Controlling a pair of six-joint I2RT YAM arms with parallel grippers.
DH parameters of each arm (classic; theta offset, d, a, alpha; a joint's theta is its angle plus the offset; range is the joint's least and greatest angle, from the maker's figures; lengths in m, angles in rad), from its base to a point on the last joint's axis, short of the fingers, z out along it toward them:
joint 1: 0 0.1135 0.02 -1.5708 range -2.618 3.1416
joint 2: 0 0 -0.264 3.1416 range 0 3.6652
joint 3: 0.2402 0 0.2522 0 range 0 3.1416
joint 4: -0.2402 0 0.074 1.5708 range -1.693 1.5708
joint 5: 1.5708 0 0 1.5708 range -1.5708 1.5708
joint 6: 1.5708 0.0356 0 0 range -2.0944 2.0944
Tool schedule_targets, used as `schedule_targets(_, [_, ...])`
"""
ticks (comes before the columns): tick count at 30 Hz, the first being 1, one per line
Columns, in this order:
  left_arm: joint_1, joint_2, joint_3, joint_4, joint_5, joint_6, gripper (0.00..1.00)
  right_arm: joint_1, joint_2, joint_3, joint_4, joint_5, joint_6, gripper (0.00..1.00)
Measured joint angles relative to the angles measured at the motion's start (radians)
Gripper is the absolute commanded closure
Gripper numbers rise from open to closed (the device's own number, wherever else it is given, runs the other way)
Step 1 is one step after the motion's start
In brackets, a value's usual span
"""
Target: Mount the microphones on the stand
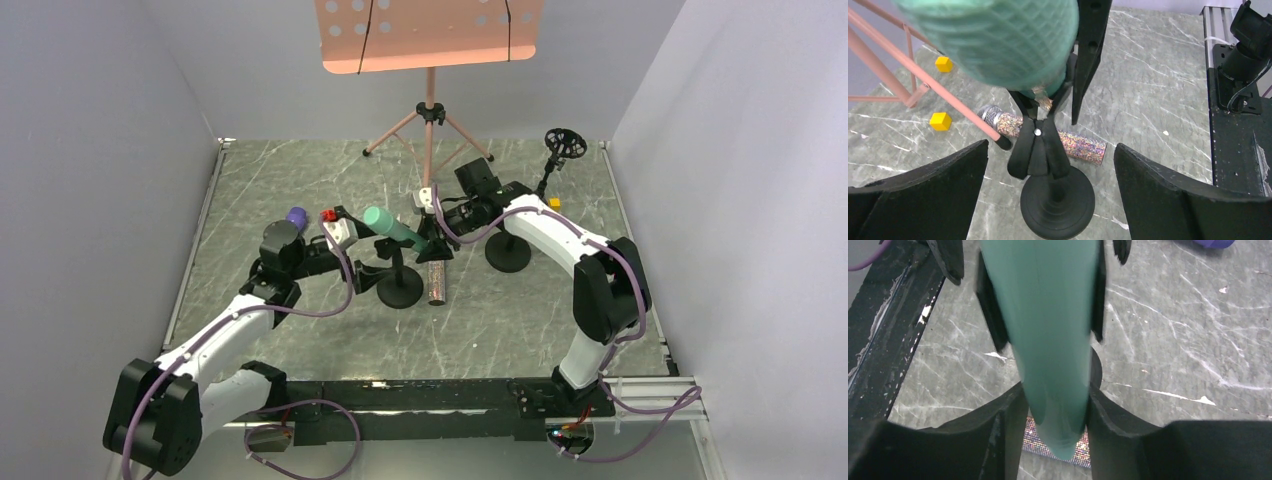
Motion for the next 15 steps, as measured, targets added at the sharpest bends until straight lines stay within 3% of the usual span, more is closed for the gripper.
schedule_targets(2, [0.0, -0.019, -0.001, -0.004, -0.005, 0.004, 0.01, 0.0, -0.001, -0.012, 0.014, 0.002, 0.032, 0.32])
schedule_targets(6, [0.0, -0.042, -0.001, -0.013, -0.016, 0.01, 0.01, 0.0, -0.005, -0.048, 0.043, 0.02, 0.099, 0.16])
schedule_targets(8, [0.0, -0.047, -0.001, -0.02, -0.025, 0.013, 0.01, 0.0, -0.01, -0.055, 0.053, 0.03, 0.121, 0.01])
schedule_targets(15, [0.0, -0.096, -0.001, -0.07, -0.061, 0.049, 0.01, -0.026, -0.072, -0.059, 0.055, 0.072, 0.151, 0.0])
